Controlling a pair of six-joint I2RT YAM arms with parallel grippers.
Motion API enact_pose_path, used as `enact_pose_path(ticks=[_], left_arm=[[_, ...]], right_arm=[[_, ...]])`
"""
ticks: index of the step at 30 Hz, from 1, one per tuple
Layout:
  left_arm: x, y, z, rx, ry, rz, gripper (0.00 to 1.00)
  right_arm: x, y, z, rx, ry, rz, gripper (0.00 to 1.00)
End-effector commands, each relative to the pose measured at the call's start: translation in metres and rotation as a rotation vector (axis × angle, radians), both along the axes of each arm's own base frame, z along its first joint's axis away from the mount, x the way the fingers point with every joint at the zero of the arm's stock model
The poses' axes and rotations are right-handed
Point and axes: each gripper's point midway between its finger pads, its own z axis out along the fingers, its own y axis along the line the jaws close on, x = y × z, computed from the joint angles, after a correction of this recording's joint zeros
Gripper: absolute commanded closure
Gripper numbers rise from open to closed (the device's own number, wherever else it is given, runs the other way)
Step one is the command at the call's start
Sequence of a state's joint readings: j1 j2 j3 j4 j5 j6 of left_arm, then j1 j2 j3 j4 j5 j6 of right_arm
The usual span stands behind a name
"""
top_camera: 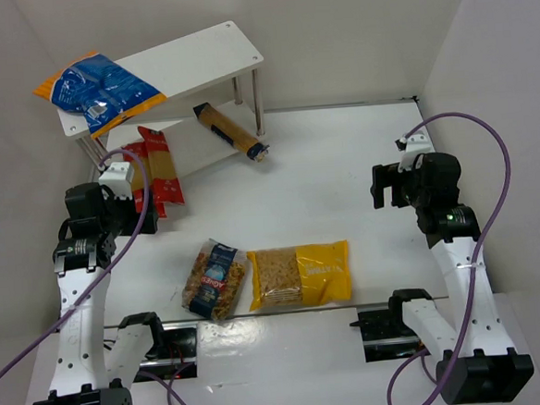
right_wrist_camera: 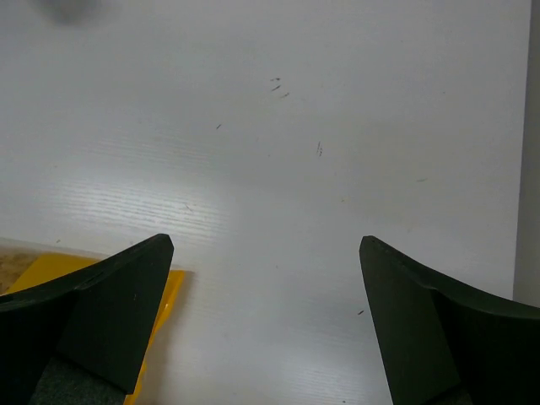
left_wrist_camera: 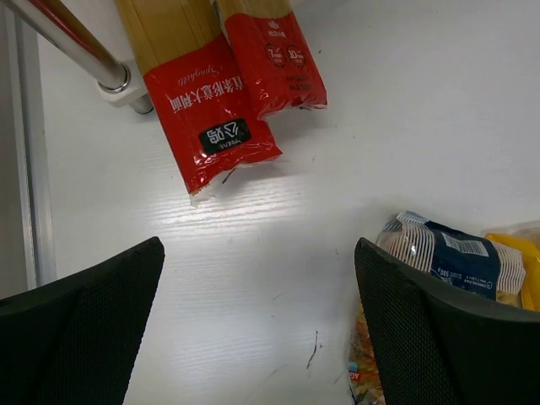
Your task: Place and organize the pasta boxes and bags onto the shelf
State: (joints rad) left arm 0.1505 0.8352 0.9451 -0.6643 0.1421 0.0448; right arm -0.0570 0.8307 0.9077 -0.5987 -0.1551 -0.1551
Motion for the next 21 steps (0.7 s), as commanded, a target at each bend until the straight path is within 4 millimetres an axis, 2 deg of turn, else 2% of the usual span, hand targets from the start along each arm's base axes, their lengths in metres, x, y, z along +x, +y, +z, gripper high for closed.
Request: enact_pose_path(ticks=[1, 8, 9, 11, 12, 13, 14, 15, 16, 17, 18, 19, 20, 21], left_arm=[[0.004, -0.002, 0.014, -0.015, -0.052, -0.007, 0.01], [0.006, -0.009, 0.013, -0.020, -0.049, -0.064, 0.01], [0.006, -0.009, 0.013, -0.020, -0.049, -0.064, 0.01], [0.007, -0.009, 0.011, -0.021, -0.040, -0.064, 0.01], [0.007, -0.009, 0.011, -0.021, -0.040, -0.064, 0.01], [0.007, -0.008, 0.010, -0.016, -0.040, -0.056, 0.01], [0.007, -0.008, 0.010, -0.016, -0.040, -0.056, 0.01], [0.007, -0.008, 0.010, -0.016, -0.040, -0.056, 0.01], [0.007, -0.008, 0.010, -0.016, -0.040, -0.056, 0.01], [0.007, -0.008, 0.010, -0.016, -0.040, -0.056, 0.01], [0.006, -0.008, 0.013, -0.015, -0.049, -0.056, 0.01], [0.006, -0.008, 0.013, -0.015, -0.049, -0.056, 0.01], [0.006, -0.008, 0.013, -0.015, -0.049, -0.056, 0.01], [0.006, -0.008, 0.013, -0.015, -0.049, -0.056, 0.01]], right_arm=[[0.002, 0.002, 0.005, -0.002, -0.026, 0.024, 0.00], [0.001, 0.004, 0.003, -0.004, -0.018, 0.038, 0.00], [0.001, 0.007, 0.008, -0.008, -0.030, 0.062, 0.00], [-0.002, 0.020, 0.002, -0.011, -0.002, 0.174, 0.00], [-0.005, 0.033, 0.000, -0.010, 0.012, 0.255, 0.00], [-0.008, 0.053, 0.007, 0.009, 0.009, 0.375, 0.00], [-0.011, 0.065, -0.008, -0.008, 0.082, 0.456, 0.00], [-0.013, 0.079, -0.011, -0.022, 0.110, 0.525, 0.00], [-0.020, 0.108, -0.017, -0.071, 0.138, 0.636, 0.00], [-0.018, 0.122, -0.029, -0.101, 0.186, 0.687, 0.00], [-0.025, 0.136, -0.037, -0.132, 0.224, 0.744, 0.00], [-0.039, 0.163, -0.043, -0.173, 0.240, 0.866, 0.00], [-0.047, 0.176, -0.062, -0.189, 0.309, 0.936, 0.00], [-0.055, 0.187, -0.068, -0.213, 0.327, 1.010, 0.00]])
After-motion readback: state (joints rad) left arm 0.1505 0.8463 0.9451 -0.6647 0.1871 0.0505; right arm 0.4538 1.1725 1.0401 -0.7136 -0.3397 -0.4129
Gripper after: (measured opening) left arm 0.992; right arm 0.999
